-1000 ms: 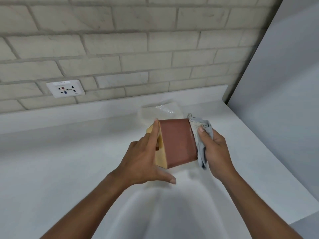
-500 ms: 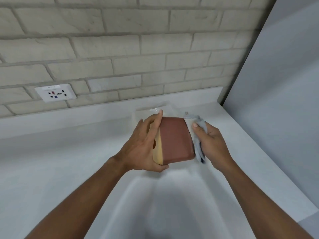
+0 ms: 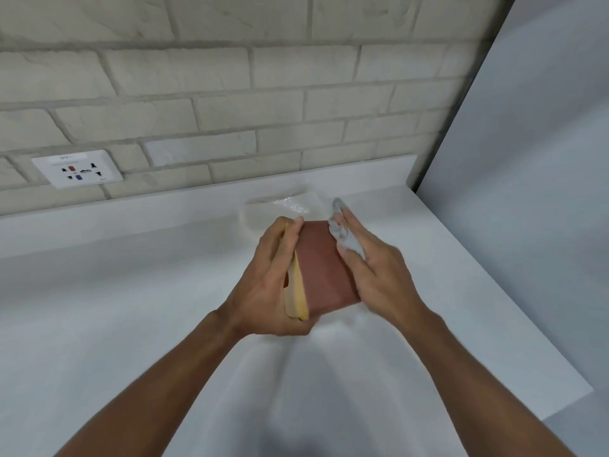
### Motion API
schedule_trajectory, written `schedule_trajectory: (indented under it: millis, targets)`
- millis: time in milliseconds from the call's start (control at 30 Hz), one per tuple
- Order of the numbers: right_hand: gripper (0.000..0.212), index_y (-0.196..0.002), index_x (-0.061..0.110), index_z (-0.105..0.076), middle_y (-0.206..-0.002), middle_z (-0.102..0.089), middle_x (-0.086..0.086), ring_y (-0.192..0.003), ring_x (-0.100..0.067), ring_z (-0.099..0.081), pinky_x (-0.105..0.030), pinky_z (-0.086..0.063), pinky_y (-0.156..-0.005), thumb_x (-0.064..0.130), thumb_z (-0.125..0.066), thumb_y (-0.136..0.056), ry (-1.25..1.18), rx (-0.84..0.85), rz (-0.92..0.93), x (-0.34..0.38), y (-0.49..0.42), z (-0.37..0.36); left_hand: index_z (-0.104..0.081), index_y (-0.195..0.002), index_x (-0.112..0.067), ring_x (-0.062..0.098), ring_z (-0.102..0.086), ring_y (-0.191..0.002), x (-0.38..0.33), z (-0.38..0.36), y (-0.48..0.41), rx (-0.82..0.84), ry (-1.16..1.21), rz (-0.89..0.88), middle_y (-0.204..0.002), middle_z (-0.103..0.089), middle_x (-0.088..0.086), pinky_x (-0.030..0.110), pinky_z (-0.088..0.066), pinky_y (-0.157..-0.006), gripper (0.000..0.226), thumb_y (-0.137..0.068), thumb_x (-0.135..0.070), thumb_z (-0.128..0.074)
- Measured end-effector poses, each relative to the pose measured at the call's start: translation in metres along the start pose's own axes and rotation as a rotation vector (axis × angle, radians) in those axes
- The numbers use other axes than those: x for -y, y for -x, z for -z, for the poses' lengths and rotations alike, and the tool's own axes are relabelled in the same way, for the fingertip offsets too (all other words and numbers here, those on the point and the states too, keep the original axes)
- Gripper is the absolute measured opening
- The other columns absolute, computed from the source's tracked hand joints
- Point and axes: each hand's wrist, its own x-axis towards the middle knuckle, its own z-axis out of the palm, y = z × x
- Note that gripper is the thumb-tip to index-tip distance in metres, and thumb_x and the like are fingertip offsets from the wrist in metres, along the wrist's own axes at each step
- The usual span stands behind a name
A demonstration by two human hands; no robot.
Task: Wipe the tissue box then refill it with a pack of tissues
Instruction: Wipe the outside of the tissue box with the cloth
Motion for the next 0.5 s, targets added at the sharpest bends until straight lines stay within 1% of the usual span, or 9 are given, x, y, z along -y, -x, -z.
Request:
schedule_trajectory:
  millis: [67, 133, 167, 233, 267, 333, 400, 433, 500]
  targets:
    - [0.046, -0.146, 0.033, -0.04, -0.154, -0.036, 0.016, -0.143, 0.005, -0.026, -0.022, -0.027, -0.117, 0.023, -0.047, -0.102, 0.072, -0.007, 0.044, 0.007, 0.005, -0.005, -0.004, -0.163, -0.007, 0.014, -0.033, -0.146, -0.003, 0.001, -0.003, -0.067, 0.05, 0.059, -0.156, -0.028, 0.007, 0.017, -0.036, -0.108, 0.139, -0.06, -0.059, -0.082]
    - [0.043, -0.141, 0.028, -0.05, -0.146, -0.049, 0.013, -0.14, -0.003, -0.038, -0.021, -0.033, -0.113, 0.019, -0.049, -0.099, 0.13, -0.049, 0.156, 0.007, 0.029, -0.01, 0.001, -0.164, -0.019, 0.009, -0.03, -0.147, -0.002, 0.007, -0.005, -0.095, 0.101, 0.163, -0.157, -0.027, 0.002, 0.022, -0.035, -0.115, 0.141, -0.058, -0.065, -0.08]
    - [0.04, -0.136, 0.03, -0.057, -0.135, -0.059, 0.016, -0.129, -0.006, -0.053, -0.017, -0.039, -0.106, 0.019, -0.05, -0.098, 0.097, -0.074, 0.162, 0.007, 0.041, -0.009, 0.005, -0.164, -0.027, 0.013, -0.031, -0.148, -0.001, 0.012, -0.007, -0.081, 0.111, 0.225, -0.159, -0.026, 0.001, 0.029, -0.037, -0.117, 0.143, -0.056, -0.067, -0.08]
    - [0.023, -0.107, 0.023, -0.071, -0.083, -0.073, 0.018, -0.076, -0.019, -0.072, -0.016, -0.051, -0.071, 0.028, -0.051, -0.097, -0.163, -0.181, -0.085, 0.008, 0.045, 0.0, 0.01, -0.164, -0.038, 0.016, -0.032, -0.147, 0.004, 0.019, -0.006, -0.059, 0.137, 0.349, -0.16, -0.025, -0.003, 0.038, -0.039, -0.117, 0.146, -0.053, -0.065, -0.081]
    - [0.026, -0.089, 0.016, -0.068, -0.059, -0.065, 0.01, -0.054, -0.025, -0.063, -0.023, -0.047, -0.054, 0.032, -0.05, -0.099, -0.294, -0.32, -0.24, 0.004, 0.04, 0.004, 0.01, -0.164, -0.04, 0.012, -0.033, -0.145, 0.005, 0.021, -0.005, -0.071, 0.182, 0.407, -0.158, -0.025, -0.009, 0.036, -0.038, -0.117, 0.146, -0.052, -0.065, -0.081]
    - [0.034, -0.074, 0.025, -0.064, -0.045, -0.051, -0.001, -0.04, -0.023, -0.048, -0.023, -0.037, -0.046, 0.034, -0.048, -0.102, -0.445, -0.475, -0.392, 0.005, 0.023, 0.009, 0.01, -0.163, -0.043, 0.008, -0.038, -0.137, 0.002, 0.023, -0.006, -0.1, 0.283, 0.501, -0.151, -0.029, -0.017, 0.032, -0.038, -0.114, 0.145, -0.051, -0.065, -0.08]
    - [0.023, -0.104, 0.041, -0.07, -0.07, -0.069, -0.004, -0.058, -0.017, -0.059, -0.024, -0.047, -0.062, 0.035, -0.048, -0.1, -0.416, -0.413, -0.185, 0.022, 0.016, 0.001, 0.01, -0.162, -0.047, 0.014, -0.046, -0.131, -0.005, 0.022, -0.014, -0.092, 0.333, 0.568, -0.145, -0.034, -0.015, 0.036, -0.045, -0.111, 0.145, -0.049, -0.064, -0.08]
    - [0.032, -0.126, 0.037, -0.064, -0.103, -0.073, -0.008, -0.086, -0.02, -0.066, -0.031, -0.05, -0.083, 0.032, -0.048, -0.098, -0.243, -0.303, 0.014, 0.031, 0.015, -0.007, 0.009, -0.162, -0.045, 0.016, -0.049, -0.129, -0.008, 0.019, -0.018, -0.085, 0.348, 0.585, -0.142, -0.037, -0.012, 0.036, -0.047, -0.109, 0.146, -0.049, -0.063, -0.08]
    - [0.046, -0.143, 0.018, -0.048, -0.146, -0.051, -0.006, -0.138, -0.026, -0.043, -0.047, -0.028, -0.115, 0.02, -0.044, -0.096, 0.247, -0.091, 0.433, 0.019, 0.014, -0.02, 0.007, -0.164, -0.04, 0.019, -0.054, -0.125, -0.011, 0.013, -0.023, -0.085, 0.383, 0.587, -0.135, -0.046, -0.005, 0.034, -0.049, -0.106, 0.143, -0.051, -0.057, -0.08]
